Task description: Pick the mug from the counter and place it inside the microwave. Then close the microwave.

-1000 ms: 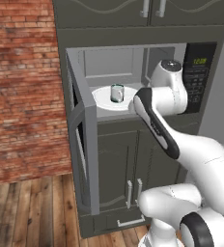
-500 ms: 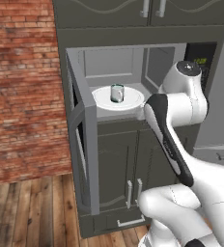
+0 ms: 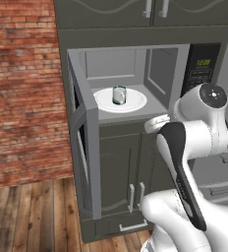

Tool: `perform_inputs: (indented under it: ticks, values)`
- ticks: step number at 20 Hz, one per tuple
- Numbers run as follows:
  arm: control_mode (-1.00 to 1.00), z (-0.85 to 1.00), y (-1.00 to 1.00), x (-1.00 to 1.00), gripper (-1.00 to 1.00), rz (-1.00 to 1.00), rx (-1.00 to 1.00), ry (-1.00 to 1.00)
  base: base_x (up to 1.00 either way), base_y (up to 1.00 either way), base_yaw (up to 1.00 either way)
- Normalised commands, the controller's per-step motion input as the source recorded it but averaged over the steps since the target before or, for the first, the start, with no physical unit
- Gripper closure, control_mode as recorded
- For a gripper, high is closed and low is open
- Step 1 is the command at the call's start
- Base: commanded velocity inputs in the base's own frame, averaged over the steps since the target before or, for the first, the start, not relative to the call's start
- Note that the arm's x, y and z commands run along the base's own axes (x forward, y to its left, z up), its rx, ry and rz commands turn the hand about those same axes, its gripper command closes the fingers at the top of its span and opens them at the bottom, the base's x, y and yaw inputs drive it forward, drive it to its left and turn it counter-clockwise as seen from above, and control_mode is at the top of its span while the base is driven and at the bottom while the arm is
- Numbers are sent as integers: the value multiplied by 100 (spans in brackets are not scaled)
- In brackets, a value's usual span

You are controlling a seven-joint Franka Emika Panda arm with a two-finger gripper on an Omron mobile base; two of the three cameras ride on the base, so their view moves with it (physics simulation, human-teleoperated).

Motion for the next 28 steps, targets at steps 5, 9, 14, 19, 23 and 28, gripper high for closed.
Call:
perform_inputs:
  ticks: [5,9,14,19,23,28]
  values:
    - [-100,41,0,-56,-100,0,0,-10,0,0,0]
    - [-100,32,1,-53,-100,0,0,-11,0,0,0]
    - [-100,12,0,-28,-100,0,-3,-7,0,0,0]
    - [-100,21,8,-46,-100,0,-1,-14,0,0,0]
    - [-100,19,12,-58,-100,0,0,-15,0,0,0]
    - [-100,10,6,-40,-100,0,0,-19,0,0,0]
